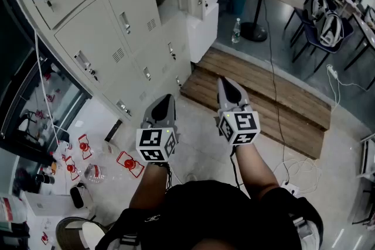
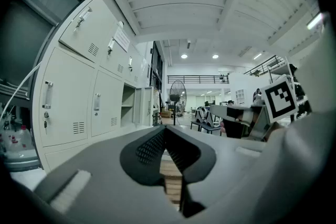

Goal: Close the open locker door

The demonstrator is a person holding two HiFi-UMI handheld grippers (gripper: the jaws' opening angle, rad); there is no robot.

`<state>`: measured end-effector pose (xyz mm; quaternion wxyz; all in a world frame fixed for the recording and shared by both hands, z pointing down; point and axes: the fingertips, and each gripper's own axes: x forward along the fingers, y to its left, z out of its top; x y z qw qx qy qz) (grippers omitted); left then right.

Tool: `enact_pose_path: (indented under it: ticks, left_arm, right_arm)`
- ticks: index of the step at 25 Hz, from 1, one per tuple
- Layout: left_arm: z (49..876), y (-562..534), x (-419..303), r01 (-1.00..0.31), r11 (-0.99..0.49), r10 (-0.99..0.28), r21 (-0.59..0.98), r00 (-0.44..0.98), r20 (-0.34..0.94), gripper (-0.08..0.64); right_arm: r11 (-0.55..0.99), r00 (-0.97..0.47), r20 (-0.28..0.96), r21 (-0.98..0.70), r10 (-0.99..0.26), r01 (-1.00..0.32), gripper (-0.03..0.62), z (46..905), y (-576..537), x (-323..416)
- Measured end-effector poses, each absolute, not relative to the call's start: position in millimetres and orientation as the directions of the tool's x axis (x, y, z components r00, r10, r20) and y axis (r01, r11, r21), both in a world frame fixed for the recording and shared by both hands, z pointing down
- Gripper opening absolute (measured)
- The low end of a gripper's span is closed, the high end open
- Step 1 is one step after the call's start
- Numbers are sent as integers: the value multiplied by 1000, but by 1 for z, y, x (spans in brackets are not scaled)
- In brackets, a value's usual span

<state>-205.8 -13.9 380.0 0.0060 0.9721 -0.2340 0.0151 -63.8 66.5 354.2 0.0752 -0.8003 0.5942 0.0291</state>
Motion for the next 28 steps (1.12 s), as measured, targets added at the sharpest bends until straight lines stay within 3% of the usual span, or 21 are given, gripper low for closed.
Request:
enact_pose_path:
  ticks: [28]
  left_arm:
    - [389, 22, -143, -472, -882, -472, -16, 882, -3, 0]
  right_arm:
    - [-229, 237, -140, -72, -961, -971, 12, 368, 83, -7]
